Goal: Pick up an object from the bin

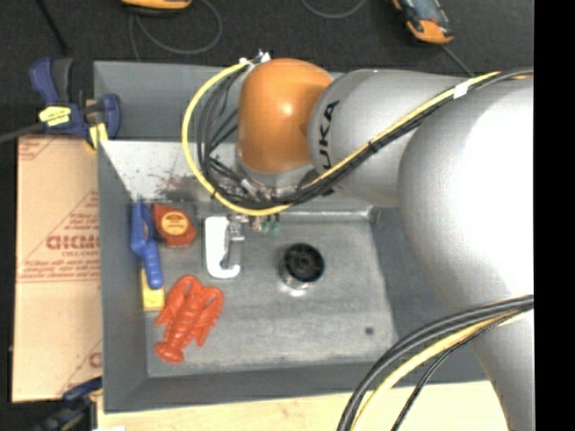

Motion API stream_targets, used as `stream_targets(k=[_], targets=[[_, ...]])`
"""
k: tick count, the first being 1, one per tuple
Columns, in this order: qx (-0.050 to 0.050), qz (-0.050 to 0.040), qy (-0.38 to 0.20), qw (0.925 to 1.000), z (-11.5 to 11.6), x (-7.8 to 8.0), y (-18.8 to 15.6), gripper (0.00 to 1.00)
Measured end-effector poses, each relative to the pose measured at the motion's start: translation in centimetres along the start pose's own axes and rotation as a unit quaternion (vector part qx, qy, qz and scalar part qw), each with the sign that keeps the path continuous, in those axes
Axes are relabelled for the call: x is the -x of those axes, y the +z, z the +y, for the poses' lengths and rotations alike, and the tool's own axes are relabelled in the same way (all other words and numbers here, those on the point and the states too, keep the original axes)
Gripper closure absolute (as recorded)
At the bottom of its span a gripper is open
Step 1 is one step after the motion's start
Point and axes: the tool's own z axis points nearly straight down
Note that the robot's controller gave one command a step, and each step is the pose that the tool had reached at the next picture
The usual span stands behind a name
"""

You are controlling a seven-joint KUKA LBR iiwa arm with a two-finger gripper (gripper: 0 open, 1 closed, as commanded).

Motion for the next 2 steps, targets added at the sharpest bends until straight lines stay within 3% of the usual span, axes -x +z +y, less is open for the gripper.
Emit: stream_targets(k=[1, 2], targets=[[0.0, -0.0034, 0.001, 1.0, 0.0, 0.1, -0.5, 0.0], [0.0, -0.004, -0.047, 0.9989, -4.2, -1.4, 0.0, 0.0]])
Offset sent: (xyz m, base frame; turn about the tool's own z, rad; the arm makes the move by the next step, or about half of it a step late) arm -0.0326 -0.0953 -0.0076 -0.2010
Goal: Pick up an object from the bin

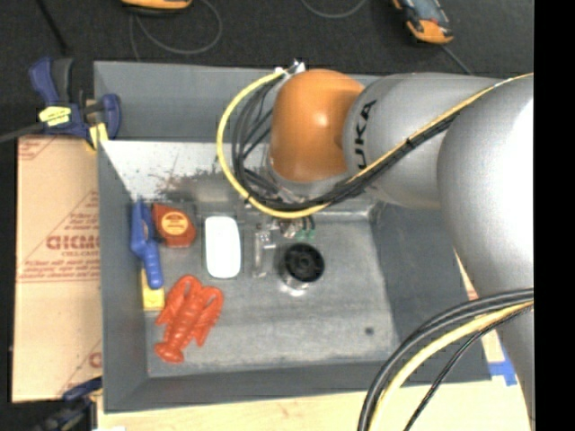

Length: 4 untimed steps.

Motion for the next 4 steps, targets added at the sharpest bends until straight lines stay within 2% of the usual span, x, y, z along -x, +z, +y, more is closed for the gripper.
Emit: stream_targets(k=[1, 2, 3, 4], targets=[[0.0, 0.0005, 0.044, 0.999, -0.1, -4.2, -0.3, 0.0], [0.0, 0.0005, 0.166, 0.9861, -1.0, -4.8, 0.8, 0.0], [0.0, -0.0004, 0.049, 0.9988, -4.9, -4.8, 0.2, 0.0], [0.0, -0.0003, 0.081, 0.9967, -7.1, -5.1, 2.1, 0.0]])
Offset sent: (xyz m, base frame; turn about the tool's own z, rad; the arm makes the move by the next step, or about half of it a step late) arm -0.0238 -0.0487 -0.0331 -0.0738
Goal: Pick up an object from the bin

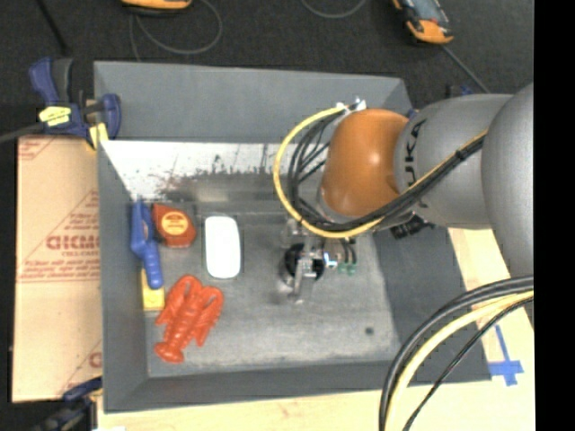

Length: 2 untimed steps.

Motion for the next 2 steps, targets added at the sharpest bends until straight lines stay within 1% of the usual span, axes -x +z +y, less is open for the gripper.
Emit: stream_targets(k=[1, 2], targets=[[0.0, 0.0019, 0.123, 0.9924, -1.4, -0.1, 0.9, 0.0], [0.002, -0.0048, -0.134, 0.991, -4.0, 1.7, 2.5, 1.0]])
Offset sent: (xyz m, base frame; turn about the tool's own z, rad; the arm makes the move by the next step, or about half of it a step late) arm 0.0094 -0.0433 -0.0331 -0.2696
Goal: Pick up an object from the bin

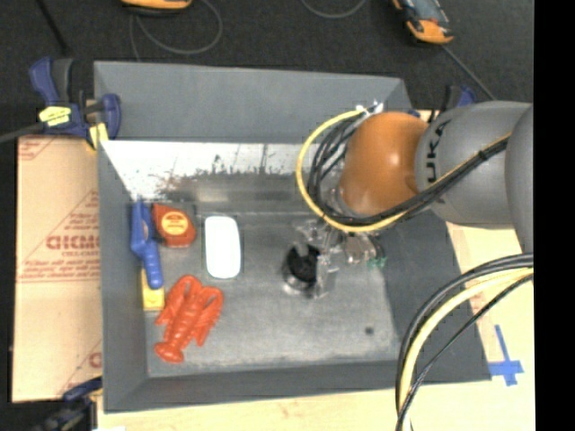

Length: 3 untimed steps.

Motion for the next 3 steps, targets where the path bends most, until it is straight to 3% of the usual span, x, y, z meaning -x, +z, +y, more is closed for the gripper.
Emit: stream_targets(k=[1, 2, 3], targets=[[0.0, 0.0, 0.001, 1.0, 0.0, 0.0, 0.0, 1.0], [0.0, 0.0077, 0.0, 1.0, 0.2, -1.1, -4.6, 0.0], [-0.001, 0.0076, -0.002, 1.0, 0.4, -1.5, -9.9, 0.0]])
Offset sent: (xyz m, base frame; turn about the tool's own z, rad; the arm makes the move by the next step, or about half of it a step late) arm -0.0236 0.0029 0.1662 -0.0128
